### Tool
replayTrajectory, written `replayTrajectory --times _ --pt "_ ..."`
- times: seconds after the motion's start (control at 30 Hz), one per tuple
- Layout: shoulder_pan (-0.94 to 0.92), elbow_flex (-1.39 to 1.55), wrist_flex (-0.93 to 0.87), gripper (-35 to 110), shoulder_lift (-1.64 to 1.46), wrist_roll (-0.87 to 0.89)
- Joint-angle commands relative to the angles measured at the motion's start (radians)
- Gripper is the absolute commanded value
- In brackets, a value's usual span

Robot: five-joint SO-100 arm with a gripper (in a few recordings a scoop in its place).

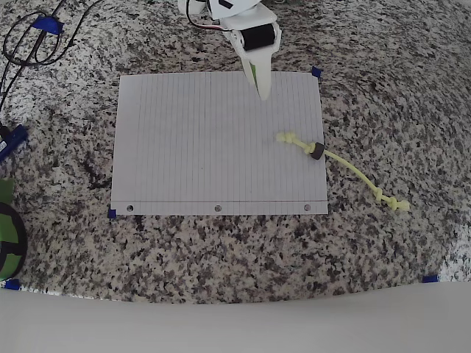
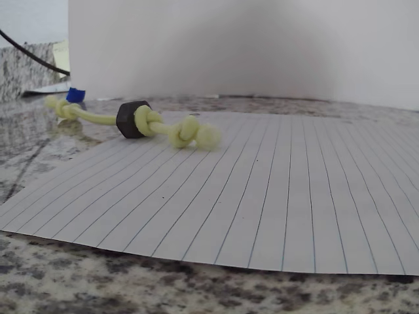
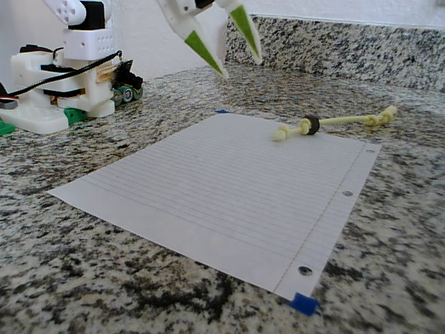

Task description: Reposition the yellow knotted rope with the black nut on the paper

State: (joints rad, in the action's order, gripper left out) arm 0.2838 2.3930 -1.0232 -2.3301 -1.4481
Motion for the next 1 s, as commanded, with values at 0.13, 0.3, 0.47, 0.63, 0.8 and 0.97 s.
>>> replayTrajectory --times 0.13,0.3,0.47,0.63,0.8,0.97 --pt "0.048 -0.184 -0.038 49 0.189 -0.118" --pt "0.054 -0.265 -0.058 49 0.291 -0.264" --pt "0.067 -0.291 -0.031 49 0.385 -0.293" --pt "0.069 -0.350 -0.026 48 0.480 -0.321" --pt "0.086 -0.422 -0.032 47 0.571 -0.364" --pt "0.101 -0.460 -0.015 42 0.629 -0.431"
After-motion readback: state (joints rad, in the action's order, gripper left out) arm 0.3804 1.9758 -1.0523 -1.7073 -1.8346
